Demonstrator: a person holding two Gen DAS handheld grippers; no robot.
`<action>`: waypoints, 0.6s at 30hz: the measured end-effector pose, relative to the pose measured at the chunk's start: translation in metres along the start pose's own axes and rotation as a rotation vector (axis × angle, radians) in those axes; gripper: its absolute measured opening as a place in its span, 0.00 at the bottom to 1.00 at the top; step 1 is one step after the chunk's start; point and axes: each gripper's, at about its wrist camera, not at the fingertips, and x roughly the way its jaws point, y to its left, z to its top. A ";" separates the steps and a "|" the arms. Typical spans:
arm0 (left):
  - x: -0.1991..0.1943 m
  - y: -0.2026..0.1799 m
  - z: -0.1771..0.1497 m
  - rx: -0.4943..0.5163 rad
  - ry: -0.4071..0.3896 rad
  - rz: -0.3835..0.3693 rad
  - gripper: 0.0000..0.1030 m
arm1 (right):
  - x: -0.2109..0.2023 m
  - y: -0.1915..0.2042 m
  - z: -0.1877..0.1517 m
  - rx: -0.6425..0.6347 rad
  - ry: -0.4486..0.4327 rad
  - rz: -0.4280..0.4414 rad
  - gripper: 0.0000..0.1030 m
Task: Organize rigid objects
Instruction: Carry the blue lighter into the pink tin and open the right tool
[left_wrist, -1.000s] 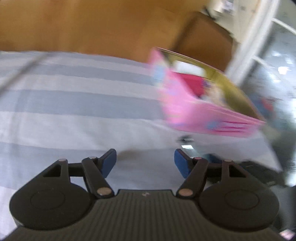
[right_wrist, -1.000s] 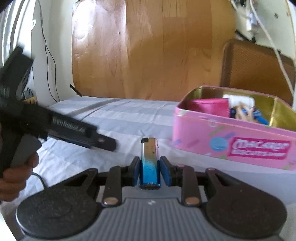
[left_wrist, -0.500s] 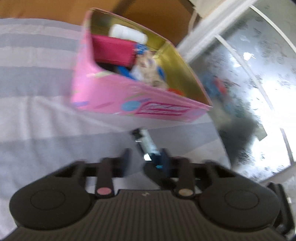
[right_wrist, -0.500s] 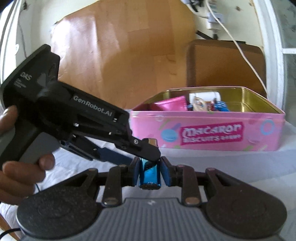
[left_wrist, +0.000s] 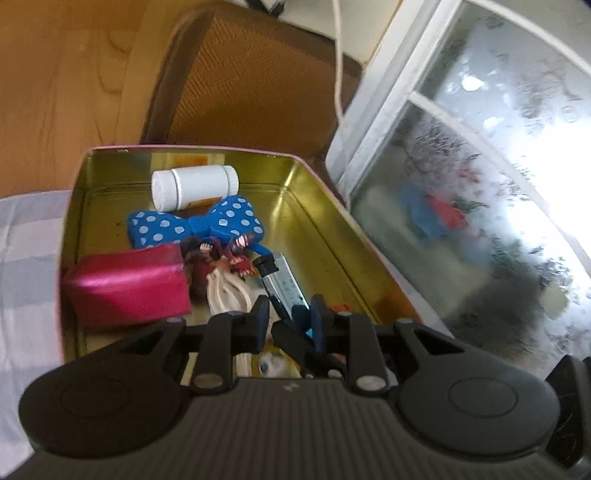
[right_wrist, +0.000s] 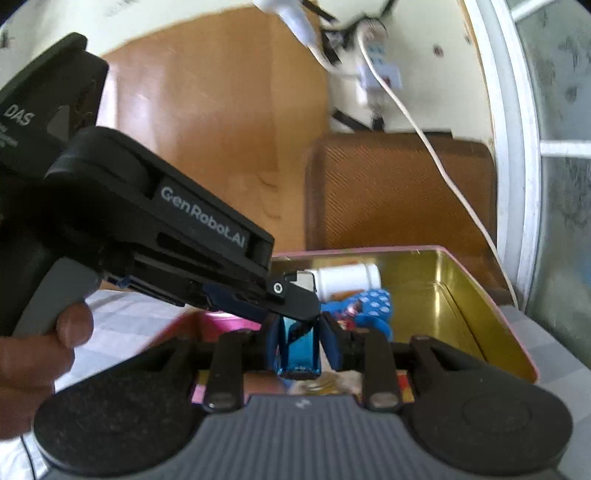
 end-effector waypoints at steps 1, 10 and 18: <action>0.011 0.001 0.003 0.006 0.008 0.003 0.26 | 0.011 -0.006 0.000 0.008 0.017 -0.012 0.24; 0.018 -0.007 0.007 0.088 -0.079 0.239 0.48 | 0.035 -0.034 -0.003 0.085 0.049 -0.209 0.27; -0.059 -0.023 -0.044 0.232 -0.201 0.447 0.67 | -0.046 -0.019 -0.024 0.116 -0.073 -0.153 0.31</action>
